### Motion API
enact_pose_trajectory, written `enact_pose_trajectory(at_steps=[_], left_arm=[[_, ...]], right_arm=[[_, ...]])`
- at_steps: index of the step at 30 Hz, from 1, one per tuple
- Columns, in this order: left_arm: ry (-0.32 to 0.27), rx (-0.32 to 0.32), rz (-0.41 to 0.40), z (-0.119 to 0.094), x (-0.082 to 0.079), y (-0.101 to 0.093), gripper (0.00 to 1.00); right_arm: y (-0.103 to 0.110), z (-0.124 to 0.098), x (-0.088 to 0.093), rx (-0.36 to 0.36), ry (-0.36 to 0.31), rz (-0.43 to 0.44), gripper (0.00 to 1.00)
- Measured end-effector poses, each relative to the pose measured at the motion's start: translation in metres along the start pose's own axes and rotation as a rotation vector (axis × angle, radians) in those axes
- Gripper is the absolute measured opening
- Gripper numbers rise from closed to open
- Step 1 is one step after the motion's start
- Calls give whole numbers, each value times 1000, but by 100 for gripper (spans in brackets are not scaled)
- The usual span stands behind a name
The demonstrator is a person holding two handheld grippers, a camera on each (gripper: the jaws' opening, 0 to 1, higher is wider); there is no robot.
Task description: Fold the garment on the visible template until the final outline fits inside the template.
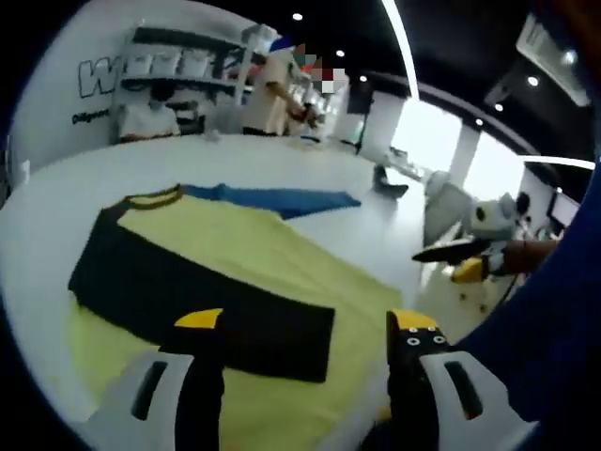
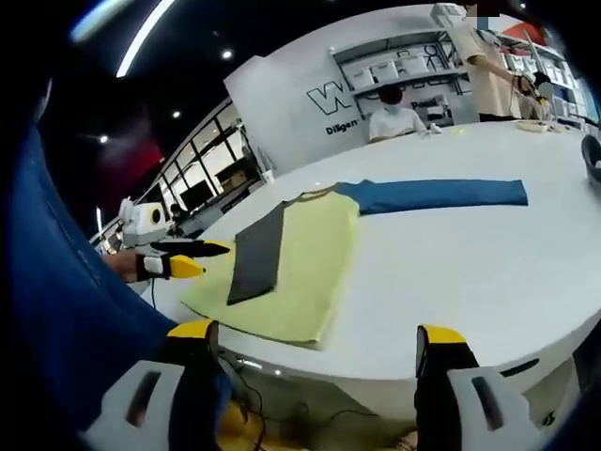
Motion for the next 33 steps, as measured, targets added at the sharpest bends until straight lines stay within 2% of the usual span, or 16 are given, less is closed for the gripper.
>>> enact_pose_trajectory(at_steps=[2,4,9,12,17,19,21,23,24,26,27,28,29,33], left_arm=[[-69,-28,-62,-11,-6,11,75],[-101,-67,-112,-21,-10,21,81],[-124,-186,-150,-46,-8,49,98],[-118,-205,-174,-57,-4,59,99],[-120,-279,-200,-79,0,73,99],[-130,-320,-205,-88,1,79,99],[-132,-332,-212,-93,3,84,99],[-128,-353,-213,-99,4,85,99],[-126,-357,-211,-101,4,85,99],[-107,-336,-221,-106,8,85,99],[-100,-331,-219,-107,9,82,99],[-93,-326,-216,-108,9,80,99],[-90,-328,-210,-109,10,80,99],[-72,-349,-192,-113,17,74,99]], right_arm=[[-2,1,-2,0,2,-3,85],[-7,3,-5,5,19,-14,84],[-22,6,-16,0,6,-15,85],[-33,8,-24,7,-15,-1,85],[-50,13,-40,23,-65,59,83],[-63,14,-51,41,-89,92,79],[-69,15,-61,47,-96,84,73],[-76,16,-70,63,-116,95,74],[-77,18,-76,71,-136,124,75],[-92,21,-85,96,-158,229,76],[-100,23,-86,111,-148,277,76],[-104,26,-87,120,-107,322,76],[-105,27,-88,114,-104,324,75],[-135,35,-108,83,-198,606,74]])
Point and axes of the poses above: the point that each gripper's makers call its tool centre point, and the gripper's own axes: z roughly forward along the fingers, y roughly to its left, x roughly out of its underside, the point moved 7 cm from there along -z, roughly backward along the fingers, and after that the axes turned 2 degrees about y, right-handed, at the moved point
